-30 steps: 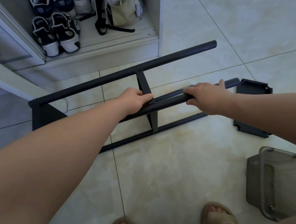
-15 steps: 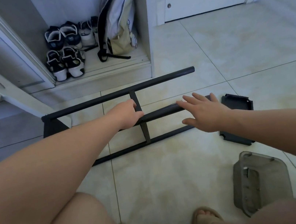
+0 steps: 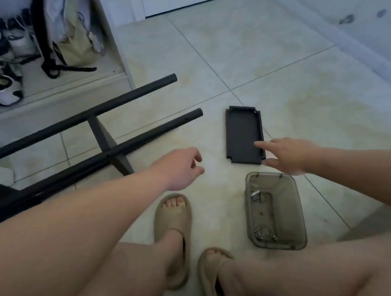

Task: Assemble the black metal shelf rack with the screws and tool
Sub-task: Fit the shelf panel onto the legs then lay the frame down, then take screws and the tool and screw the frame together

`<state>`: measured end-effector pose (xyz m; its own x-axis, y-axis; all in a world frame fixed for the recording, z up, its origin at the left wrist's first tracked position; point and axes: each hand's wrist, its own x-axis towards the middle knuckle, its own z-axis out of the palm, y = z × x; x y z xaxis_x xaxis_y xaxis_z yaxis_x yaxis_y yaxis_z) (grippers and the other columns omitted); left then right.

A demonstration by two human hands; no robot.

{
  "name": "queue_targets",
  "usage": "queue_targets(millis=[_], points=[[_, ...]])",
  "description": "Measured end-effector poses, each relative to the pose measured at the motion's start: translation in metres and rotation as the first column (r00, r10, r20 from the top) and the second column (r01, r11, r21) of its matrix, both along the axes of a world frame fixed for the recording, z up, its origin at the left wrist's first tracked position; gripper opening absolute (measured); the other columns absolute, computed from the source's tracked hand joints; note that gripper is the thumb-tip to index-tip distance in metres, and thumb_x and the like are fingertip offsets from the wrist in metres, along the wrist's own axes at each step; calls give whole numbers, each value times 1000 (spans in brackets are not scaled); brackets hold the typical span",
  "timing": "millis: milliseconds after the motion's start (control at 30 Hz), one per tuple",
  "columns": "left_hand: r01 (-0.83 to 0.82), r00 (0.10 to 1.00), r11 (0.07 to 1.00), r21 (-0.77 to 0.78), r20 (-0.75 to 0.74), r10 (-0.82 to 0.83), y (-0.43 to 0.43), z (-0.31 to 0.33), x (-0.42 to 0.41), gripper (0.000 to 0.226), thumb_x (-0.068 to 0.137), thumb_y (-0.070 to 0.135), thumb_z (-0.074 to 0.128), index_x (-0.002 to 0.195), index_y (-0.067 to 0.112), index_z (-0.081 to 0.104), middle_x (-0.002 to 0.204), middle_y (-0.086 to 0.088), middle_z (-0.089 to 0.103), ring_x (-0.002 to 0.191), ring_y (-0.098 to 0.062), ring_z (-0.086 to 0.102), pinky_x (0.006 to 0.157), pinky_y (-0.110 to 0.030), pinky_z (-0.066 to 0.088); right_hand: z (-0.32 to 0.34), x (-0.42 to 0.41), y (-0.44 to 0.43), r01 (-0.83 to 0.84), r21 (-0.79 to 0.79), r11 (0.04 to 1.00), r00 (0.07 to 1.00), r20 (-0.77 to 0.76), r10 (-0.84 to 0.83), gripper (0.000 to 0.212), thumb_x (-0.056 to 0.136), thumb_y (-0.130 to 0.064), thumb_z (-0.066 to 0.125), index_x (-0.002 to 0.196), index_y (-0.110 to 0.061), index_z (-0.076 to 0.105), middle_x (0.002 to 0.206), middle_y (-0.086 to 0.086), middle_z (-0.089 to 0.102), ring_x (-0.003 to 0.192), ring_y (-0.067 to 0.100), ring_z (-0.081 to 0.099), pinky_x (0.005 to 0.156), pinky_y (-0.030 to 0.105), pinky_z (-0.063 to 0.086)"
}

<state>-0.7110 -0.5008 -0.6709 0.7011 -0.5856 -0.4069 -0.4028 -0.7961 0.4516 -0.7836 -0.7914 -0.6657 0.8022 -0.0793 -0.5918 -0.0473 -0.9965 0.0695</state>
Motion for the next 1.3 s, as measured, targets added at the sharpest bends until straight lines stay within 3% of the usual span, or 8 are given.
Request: queue_targets(millis=[200, 500, 667, 800, 933, 1100, 1167, 1300], points=[[83, 974, 995, 46, -213, -72, -64, -82, 0, 41, 97, 44, 55, 133, 24, 50, 127, 3, 62, 117, -20, 56, 92, -33, 45, -76, -12, -18, 66, 46, 997, 982, -178, -57, 49, 108, -41, 39, 156, -33, 33, 152, 2, 49, 135, 27, 49, 102, 39, 47], [7, 929, 997, -74, -369, -34, -161, -171, -3, 51, 101, 33, 53, 148, 18, 41, 148, -8, 48, 133, -27, 48, 107, -34, 39, -156, -34, -23, 149, 115, 982, 948, -299, -109, 53, 105, -44, 43, 156, -31, 32, 150, 5, 51, 134, 29, 51, 104, 43, 46], [10, 869, 996, -88, -493, -52, -178, -175, 4, 42, 103, 27, 51, 144, 20, 47, 131, -10, 60, 114, -31, 63, 86, -28, 47, -172, -39, -33, 162, 145, 976, 957, -263, -120, 59, 105, -42, 44, 159, -29, 25, 164, 0, 30, 149, 28, 31, 118, 45, 32], [-112, 825, 992, -58, -563, 60, -177, -170, 10, 23, 103, 21, 50, 124, 18, 57, 101, -8, 69, 88, -27, 72, 57, -22, 45, -178, -34, -41, 171, 140, 975, 968, -210, -139, 58, 105, -40, 43, 159, -27, 26, 161, -1, 34, 148, 27, 30, 116, 44, 32], [-315, 697, 949, -26, -684, 213, -170, -163, 11, 11, 101, 7, 50, 109, 13, 54, 90, -10, 65, 87, -31, 72, 46, -18, 43, -183, -31, -39, 116, 145, 983, 980, -177, -89, 59, 105, -39, 43, 160, -29, 22, 164, -1, 29, 153, 26, 19, 121, 44, 22], [-524, 503, 849, 74, -777, 378, -148, -163, 16, 13, 102, 3, 46, 96, 12, 53, 87, -11, 65, 69, -21, 72, 61, -22, 55, -184, -13, -40, 64, 189, 980, 994, -95, -47, 58, 106, -36, 44, 159, -26, 25, 164, 1, 28, 152, 24, 21, 122, 38, 21], [-568, 455, 816, 111, -783, 424, -134, -167, 18, 17, 102, 2, 46, 90, 11, 55, 93, -15, 69, 76, -24, 74, 67, -26, 58, -184, -4, -37, 59, 212, 975, 996, -76, -44, 57, 106, -34, 45, 159, -25, 27, 163, 1, 30, 151, 24, 24, 121, 37, 24], [-647, 279, 735, 203, -834, 476, -110, -171, 15, 18, 105, 2, 40, 110, 1, 57, 103, -11, 73, 74, -14, 74, 53, -24, 57, -189, 10, -29, 73, 222, 972, 995, -79, -57, 55, 105, -31, 45, 158, -24, 30, 160, 0, 35, 146, 26, 32, 116, 40, 33]])
